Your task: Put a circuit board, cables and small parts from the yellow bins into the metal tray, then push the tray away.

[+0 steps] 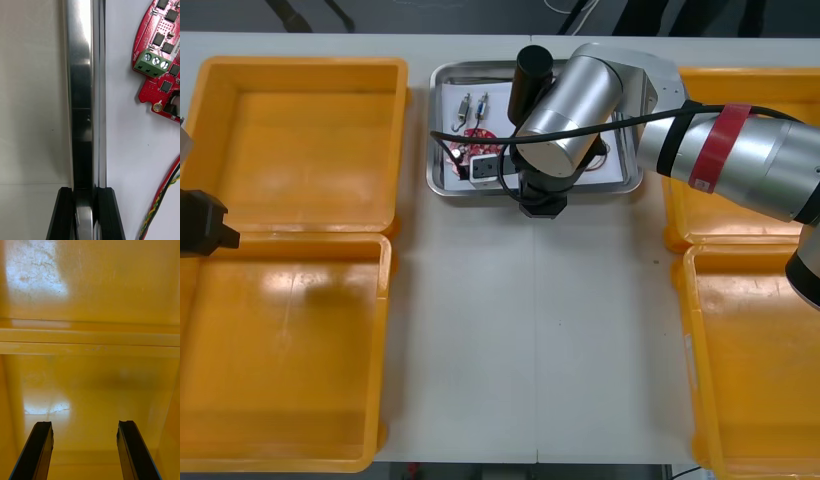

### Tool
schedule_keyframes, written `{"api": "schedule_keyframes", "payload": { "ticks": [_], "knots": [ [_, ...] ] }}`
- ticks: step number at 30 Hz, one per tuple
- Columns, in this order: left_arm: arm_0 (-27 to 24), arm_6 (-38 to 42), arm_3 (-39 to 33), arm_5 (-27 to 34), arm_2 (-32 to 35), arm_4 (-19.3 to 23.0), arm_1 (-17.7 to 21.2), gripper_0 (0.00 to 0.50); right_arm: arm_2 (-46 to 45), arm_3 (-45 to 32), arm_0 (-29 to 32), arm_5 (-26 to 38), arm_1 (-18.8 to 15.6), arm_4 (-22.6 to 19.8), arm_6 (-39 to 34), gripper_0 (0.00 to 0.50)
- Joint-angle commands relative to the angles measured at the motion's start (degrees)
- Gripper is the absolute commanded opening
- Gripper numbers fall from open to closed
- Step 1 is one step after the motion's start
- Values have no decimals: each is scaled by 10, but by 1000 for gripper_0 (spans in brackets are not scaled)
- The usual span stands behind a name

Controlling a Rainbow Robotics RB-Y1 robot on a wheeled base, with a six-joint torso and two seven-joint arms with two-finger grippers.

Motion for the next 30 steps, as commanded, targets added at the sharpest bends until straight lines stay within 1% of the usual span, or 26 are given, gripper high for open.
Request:
{"api": "schedule_keyframes", "payload": {
  "ticks": [1, 10, 22, 23, 24, 25, 26, 27, 30],
  "knots": [
    [11, -29, -16, 4, 19, 0, 25, 500, -17, 23, -41, -9, 16, -11, 29, 0],
    [11, -29, -16, 4, 19, 0, 25, 500, -17, 51, -49, -28, 24, -24, 32, 0],
    [11, -29, -16, 4, 19, 0, 25, 500, -17, 63, -56, -31, 27, -26, 37, 0],
    [11, -29, -16, 4, 19, 0, 25, 500, -17, 63, -56, -31, 28, -26, 36, 115],
    [11, -29, -16, 4, 19, 0, 25, 500, -17, 63, -56, -32, 29, -25, 35, 275],
    [11, -29, -16, 4, 19, 0, 25, 500, -17, 63, -56, -31, 29, -24, 33, 338],
    [11, -29, -16, 4, 19, 0, 25, 500, -18, 63, -56, -31, 28, -25, 33, 461],
    [11, -29, -16, 4, 19, 0, 25, 500, -21, 63, -56, -31, 28, -25, 31, 500],
    [11, -29, -16, 4, 19, 0, 25, 500, -23, 63, -56, -30, 29, -28, 31, 500]
  ]
}}
